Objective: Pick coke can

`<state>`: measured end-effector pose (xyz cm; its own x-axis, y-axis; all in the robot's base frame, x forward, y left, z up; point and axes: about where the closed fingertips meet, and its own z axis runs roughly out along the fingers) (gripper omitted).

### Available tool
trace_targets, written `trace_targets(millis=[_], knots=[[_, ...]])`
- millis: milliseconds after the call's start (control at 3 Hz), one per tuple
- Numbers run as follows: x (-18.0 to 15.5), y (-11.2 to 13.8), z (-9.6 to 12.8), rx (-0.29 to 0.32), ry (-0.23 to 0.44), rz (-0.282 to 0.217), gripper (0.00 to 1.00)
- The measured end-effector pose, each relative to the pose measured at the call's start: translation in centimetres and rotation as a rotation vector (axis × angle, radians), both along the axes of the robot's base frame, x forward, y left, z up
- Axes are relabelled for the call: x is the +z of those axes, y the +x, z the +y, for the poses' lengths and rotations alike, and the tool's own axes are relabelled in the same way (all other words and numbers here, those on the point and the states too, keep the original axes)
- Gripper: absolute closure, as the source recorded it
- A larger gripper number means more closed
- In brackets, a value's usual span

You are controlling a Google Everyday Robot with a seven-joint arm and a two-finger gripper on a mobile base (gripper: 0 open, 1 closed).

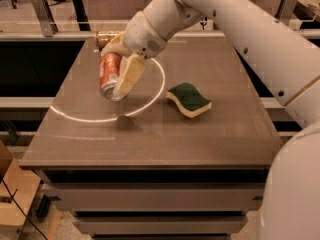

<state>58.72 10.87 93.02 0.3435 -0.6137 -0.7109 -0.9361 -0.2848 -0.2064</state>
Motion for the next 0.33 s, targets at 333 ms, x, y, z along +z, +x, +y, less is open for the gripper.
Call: trace_targets(millis=[333], knots=[[3.62,1.22,-0.92,-0.023,0.039,-0.059,1.0]])
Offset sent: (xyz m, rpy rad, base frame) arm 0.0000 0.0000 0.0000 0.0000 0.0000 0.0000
